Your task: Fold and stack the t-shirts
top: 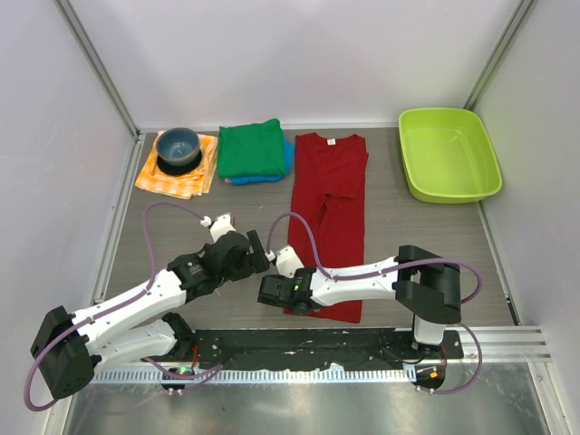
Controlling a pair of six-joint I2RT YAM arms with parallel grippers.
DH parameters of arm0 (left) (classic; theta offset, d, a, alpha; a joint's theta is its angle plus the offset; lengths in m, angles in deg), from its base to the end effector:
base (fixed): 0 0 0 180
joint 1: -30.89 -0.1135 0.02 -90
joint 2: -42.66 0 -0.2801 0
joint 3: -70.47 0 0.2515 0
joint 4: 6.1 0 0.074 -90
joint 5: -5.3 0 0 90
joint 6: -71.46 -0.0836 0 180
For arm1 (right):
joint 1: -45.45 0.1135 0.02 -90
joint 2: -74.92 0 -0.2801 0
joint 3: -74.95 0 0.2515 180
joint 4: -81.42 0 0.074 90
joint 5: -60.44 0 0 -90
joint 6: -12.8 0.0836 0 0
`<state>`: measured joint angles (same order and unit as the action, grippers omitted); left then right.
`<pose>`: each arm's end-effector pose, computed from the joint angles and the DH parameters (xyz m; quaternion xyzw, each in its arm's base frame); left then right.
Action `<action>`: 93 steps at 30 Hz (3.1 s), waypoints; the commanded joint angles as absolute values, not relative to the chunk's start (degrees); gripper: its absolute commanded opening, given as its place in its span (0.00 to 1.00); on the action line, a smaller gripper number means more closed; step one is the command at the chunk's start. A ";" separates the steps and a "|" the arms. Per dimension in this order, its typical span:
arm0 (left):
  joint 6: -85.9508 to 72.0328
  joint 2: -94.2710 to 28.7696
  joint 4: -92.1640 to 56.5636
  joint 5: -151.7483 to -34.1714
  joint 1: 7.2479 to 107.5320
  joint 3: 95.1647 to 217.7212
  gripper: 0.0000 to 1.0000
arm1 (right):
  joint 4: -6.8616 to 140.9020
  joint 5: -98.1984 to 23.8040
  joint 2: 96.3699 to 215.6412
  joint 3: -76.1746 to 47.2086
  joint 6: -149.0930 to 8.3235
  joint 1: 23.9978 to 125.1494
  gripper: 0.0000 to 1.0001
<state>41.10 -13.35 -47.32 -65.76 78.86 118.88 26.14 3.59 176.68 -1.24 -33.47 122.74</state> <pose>0.1631 -0.1404 0.1973 -0.1514 0.9127 -0.1890 0.3291 0.1165 0.3088 0.1370 -0.2540 0.9213 -0.0734 0.2852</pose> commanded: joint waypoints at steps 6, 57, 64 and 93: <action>40.96 -13.77 -45.39 -65.19 78.62 119.69 1.00 | 24.99 6.04 176.26 -1.16 -31.41 123.14 0.01; 53.35 -25.11 -23.34 -89.97 88.55 107.48 0.97 | 26.47 0.43 120.10 35.92 2.25 124.72 0.96; 54.85 -30.28 -18.43 -93.13 88.98 105.55 0.91 | 29.30 -3.80 119.14 41.28 5.94 124.99 0.95; 54.85 -40.23 -7.16 -94.10 89.16 103.70 0.00 | 27.63 3.40 119.66 44.10 7.00 125.16 0.27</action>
